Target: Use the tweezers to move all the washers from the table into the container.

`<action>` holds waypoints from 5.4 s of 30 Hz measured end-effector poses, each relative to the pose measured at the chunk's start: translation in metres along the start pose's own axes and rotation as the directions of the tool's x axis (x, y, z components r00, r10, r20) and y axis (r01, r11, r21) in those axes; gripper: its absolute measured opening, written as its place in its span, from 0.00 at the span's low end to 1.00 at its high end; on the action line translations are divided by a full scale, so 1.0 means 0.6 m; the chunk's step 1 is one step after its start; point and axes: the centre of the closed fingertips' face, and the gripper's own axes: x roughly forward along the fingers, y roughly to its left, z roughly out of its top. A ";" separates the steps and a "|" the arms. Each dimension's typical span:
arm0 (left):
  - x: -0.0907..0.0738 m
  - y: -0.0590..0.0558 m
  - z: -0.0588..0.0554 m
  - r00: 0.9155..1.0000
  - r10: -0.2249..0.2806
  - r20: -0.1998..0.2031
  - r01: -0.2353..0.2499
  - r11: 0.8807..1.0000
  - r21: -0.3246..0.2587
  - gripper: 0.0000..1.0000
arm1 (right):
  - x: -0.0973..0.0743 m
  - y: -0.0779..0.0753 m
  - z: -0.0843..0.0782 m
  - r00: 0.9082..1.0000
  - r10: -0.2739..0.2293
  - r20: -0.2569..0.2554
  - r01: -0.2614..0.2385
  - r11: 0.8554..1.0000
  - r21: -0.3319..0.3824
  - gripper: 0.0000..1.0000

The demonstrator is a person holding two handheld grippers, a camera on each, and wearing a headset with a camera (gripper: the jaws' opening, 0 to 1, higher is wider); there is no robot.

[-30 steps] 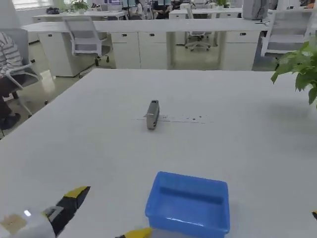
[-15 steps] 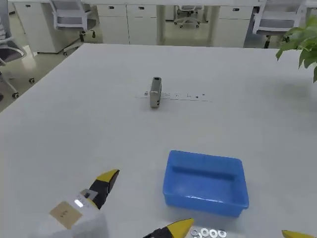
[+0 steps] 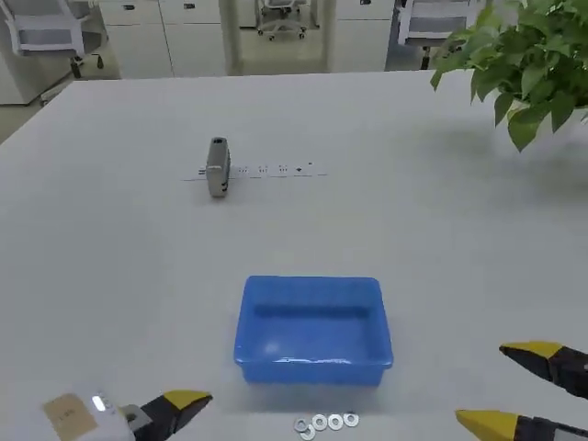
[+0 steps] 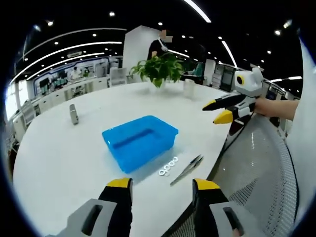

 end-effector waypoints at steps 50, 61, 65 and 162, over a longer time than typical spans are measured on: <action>0.139 -0.055 -0.048 0.898 -0.265 -0.352 0.394 0.841 0.370 0.00 | 0.130 0.093 -0.097 0.878 0.261 -0.400 -0.380 0.889 -0.254 0.10; 0.097 -0.060 -0.003 0.912 -0.271 -0.307 0.382 0.832 0.402 0.00 | 0.134 0.100 -0.092 0.881 0.288 -0.376 -0.398 0.881 -0.257 0.11; 0.079 -0.062 0.018 0.916 -0.262 -0.305 0.375 0.831 0.411 0.00 | 0.138 0.106 -0.084 0.885 0.302 -0.353 -0.402 0.879 -0.257 0.11; -0.016 0.014 0.050 0.993 0.034 0.110 -0.025 0.996 -0.081 0.69 | 0.195 0.133 0.035 0.852 0.523 0.029 -0.522 0.843 0.129 0.02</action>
